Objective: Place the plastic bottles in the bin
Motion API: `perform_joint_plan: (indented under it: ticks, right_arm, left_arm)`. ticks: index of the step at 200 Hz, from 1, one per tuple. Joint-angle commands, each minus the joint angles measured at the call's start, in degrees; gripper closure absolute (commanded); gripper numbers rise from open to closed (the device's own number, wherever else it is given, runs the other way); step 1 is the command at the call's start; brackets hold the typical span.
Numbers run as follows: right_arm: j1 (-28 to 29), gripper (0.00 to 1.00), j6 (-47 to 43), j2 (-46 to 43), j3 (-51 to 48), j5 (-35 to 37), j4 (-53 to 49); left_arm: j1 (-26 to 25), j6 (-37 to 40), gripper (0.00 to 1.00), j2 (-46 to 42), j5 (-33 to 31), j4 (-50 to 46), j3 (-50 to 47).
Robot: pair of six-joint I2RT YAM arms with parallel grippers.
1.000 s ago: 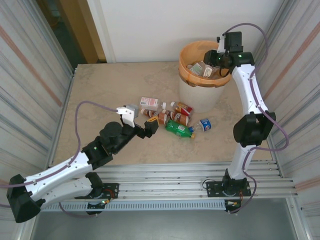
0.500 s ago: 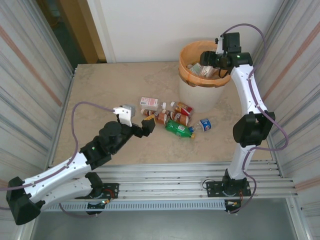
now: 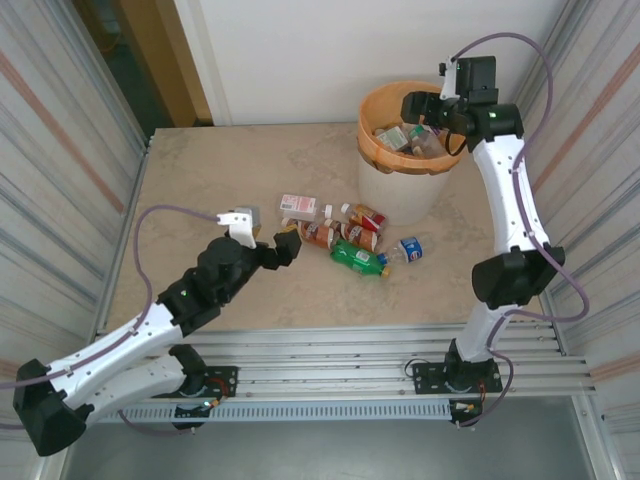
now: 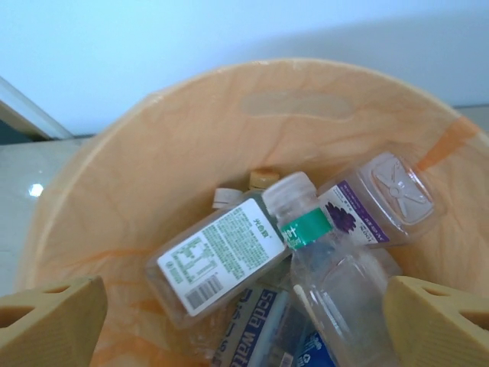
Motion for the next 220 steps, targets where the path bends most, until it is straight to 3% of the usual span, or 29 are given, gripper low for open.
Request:
perform_joint_plan:
  ticks: [1, 42, 102, 154, 220]
  right_arm:
    - [1.6, 0.03, -1.1, -5.5, -1.4, 2.9, -2.7]
    - [3.0, 0.02, 0.3, -15.9, -13.7, 7.1, -1.1]
    - [3.0, 0.02, 4.3, -32.5, -33.1, 13.7, 1.2]
    - [3.0, 0.02, 7.6, -38.7, -40.0, 14.6, 0.3]
    - [3.1, 0.02, 7.8, -39.7, -41.6, 13.3, 0.4]
  left_arm:
    - [1.6, -6.9, 0.01, 1.5, -2.7, -5.4, 2.6]
    - [5.0, -15.8, 0.02, 7.3, -3.8, -12.8, 6.4]
    - [6.6, -24.4, 0.04, 20.6, -1.7, -15.3, 13.4]
    - [6.5, -32.1, 0.04, 34.0, 1.5, -17.0, 20.4]
    - [6.2, -37.2, 0.03, 49.3, 2.7, -21.8, 31.6]
